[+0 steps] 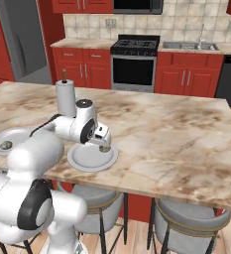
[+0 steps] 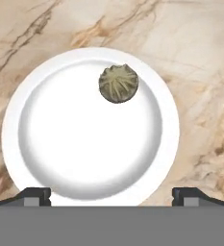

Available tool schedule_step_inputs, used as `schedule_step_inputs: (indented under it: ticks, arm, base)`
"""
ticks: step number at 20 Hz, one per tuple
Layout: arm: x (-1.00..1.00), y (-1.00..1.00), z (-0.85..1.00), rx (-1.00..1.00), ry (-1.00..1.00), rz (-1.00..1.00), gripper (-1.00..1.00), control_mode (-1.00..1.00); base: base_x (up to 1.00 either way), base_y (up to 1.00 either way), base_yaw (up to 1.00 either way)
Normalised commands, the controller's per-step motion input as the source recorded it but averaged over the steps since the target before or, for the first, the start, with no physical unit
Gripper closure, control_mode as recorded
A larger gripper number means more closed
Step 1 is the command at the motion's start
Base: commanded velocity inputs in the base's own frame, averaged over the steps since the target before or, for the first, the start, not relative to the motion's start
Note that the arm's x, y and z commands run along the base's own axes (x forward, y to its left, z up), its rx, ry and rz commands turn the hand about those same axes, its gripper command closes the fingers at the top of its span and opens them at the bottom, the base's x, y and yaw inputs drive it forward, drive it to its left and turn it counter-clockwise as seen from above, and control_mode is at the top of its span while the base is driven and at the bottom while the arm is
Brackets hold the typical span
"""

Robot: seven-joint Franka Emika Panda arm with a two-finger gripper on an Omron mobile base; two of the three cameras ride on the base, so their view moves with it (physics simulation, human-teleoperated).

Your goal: Place two dumplings into each of the tupperware containers and then place the containers in the fridge.

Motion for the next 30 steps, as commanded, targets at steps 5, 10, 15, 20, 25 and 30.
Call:
schedule_step_inputs:
  ticks: [5,10,15,20,25,30]
  arm:
    - [0.60,-0.54,-0.53,0.02,0.03,0.00,-1.00,-1.00]
    - [0.23,-0.30,-0.27,0.03,0.09,0.01,-1.00,-1.00]
    - [0.17,0.06,-0.04,0.00,0.12,0.00,-1.00,-1.00]
    - [0.02,0.23,0.00,0.00,0.01,0.00,-1.00,-1.00]
    - [0.12,0.27,-0.02,-0.02,0.00,0.00,-1.00,-1.00]
    - [0.35,0.02,-0.21,-0.01,0.00,0.00,-1.00,-1.00]
  base:
    - [0.00,0.00,0.00]
    - [0.00,0.00,0.00]
    - [0.00,0.00,0.00]
    - [0.00,0.00,0.00]
    - [0.00,0.00,0.00]
    - [0.00,0.00,0.00]
